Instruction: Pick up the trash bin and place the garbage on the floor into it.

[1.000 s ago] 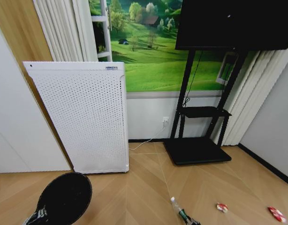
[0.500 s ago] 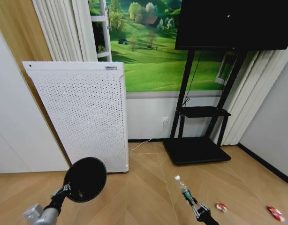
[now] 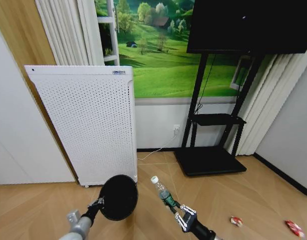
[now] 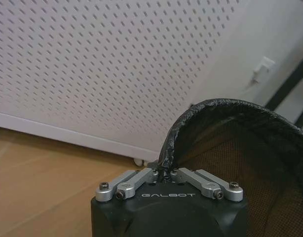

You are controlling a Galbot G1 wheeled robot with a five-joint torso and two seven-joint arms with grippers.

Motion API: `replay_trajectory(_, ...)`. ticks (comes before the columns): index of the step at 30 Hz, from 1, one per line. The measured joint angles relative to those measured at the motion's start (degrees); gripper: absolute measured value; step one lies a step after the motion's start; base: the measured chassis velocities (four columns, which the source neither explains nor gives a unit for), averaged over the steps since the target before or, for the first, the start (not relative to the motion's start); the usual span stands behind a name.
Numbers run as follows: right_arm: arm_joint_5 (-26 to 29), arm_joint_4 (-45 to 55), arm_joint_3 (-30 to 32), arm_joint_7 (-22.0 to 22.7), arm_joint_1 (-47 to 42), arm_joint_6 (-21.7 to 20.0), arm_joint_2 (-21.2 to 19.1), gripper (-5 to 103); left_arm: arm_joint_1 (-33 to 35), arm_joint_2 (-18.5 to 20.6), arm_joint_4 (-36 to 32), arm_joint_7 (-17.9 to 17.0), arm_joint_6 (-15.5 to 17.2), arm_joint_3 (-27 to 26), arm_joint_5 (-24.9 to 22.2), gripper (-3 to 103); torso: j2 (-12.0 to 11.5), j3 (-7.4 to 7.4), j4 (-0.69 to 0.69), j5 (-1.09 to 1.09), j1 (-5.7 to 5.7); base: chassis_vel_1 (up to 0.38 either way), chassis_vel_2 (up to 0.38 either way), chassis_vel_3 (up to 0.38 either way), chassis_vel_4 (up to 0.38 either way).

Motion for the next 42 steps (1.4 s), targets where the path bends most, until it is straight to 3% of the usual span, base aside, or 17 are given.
replay_trajectory(1,0.0,0.0,0.0,0.0,0.0,0.0,0.0,18,0.0,0.0,0.0,0.0,0.0,0.0,0.0,4,0.0,0.0,0.0,0.0,0.0,0.0,0.0,0.0,0.0)
replay_trajectory(4,-0.19,-2.26,-4.59,0.08,3.39,-0.58,-0.34,18,-5.39,1.79,5.19,4.14,-0.37,7.69,0.02,4,0.0,0.0,0.01,0.01,0.0,0.0,0.0,0.0,0.0)
replay_trajectory(7,-0.16,-2.79,-5.91,0.17,4.44,-1.02,-0.67,18,-7.84,2.2,6.56,5.24,-0.37,10.2,-0.01,4,0.0,0.0,0.01,0.0,0.0,0.0,0.0,0.0,0.0)
replay_trajectory(11,0.48,-4.23,-9.43,0.31,7.33,-2.21,-2.94,18,-16.08,2.46,10.1,6.95,-0.52,16.59,-0.55,4,0.0,0.0,-0.01,-0.02,0.0,0.0,0.0,0.0,0.0)
replay_trajectory(17,0.83,-6.05,-12.36,0.23,8.36,-1.57,-3.63,18,-18.32,2.13,10.3,8.11,-0.24,18.83,-1.34,4,0.0,0.0,-0.01,0.0,0.0,0.0,0.0,0.0,0.0)
replay_trajectory(28,0.55,-8.71,-13.65,2.0,9.82,-1.31,-1.32,15,-14.0,3.41,4.66,9.97,0.38,19.81,1.44,4,0.0,-0.01,-0.01,0.0,0.0,0.0,0.0,0.0,0.0)
replay_trajectory(33,0.05,-11.42,-13.91,4.11,10.93,-1.0,0.14,23,-11.92,3.77,3.22,9.98,0.29,18.05,1.72,4,0.0,-0.01,0.0,0.0,0.0,0.0,0.0,0.0,0.0)
replay_trajectory(36,-0.46,-12.15,-14.04,5.64,11.77,-0.4,0.93,39,-10.51,5.68,1.39,9.61,0.21,15.91,1.31,4,0.0,-0.01,0.0,0.01,0.0,0.0,0.0,0.0,0.0)
replay_trajectory(37,-0.46,-12.15,-14.04,5.64,11.77,-0.4,0.93,39,-10.51,5.68,1.39,9.61,0.21,15.91,1.31,4,0.0,-0.01,0.0,0.01,0.0,0.0,0.0,0.0,0.0)
replay_trajectory(40,-0.94,-11.53,-12.94,6.78,11.14,0.11,2.11,55,-10.33,7.89,0.69,9.06,0.21,14.35,0.0,4,0.0,-0.01,0.0,0.0,0.0,0.0,0.0,0.0,0.0)
replay_trajectory(42,-1.14,-11.3,-12.7,7.01,10.79,0.17,2.36,61,-10.31,8.34,0.63,8.9,0.23,13.91,-0.28,4,0.0,-0.01,-0.01,0.0,0.0,0.0,0.0,0.0,0.0)
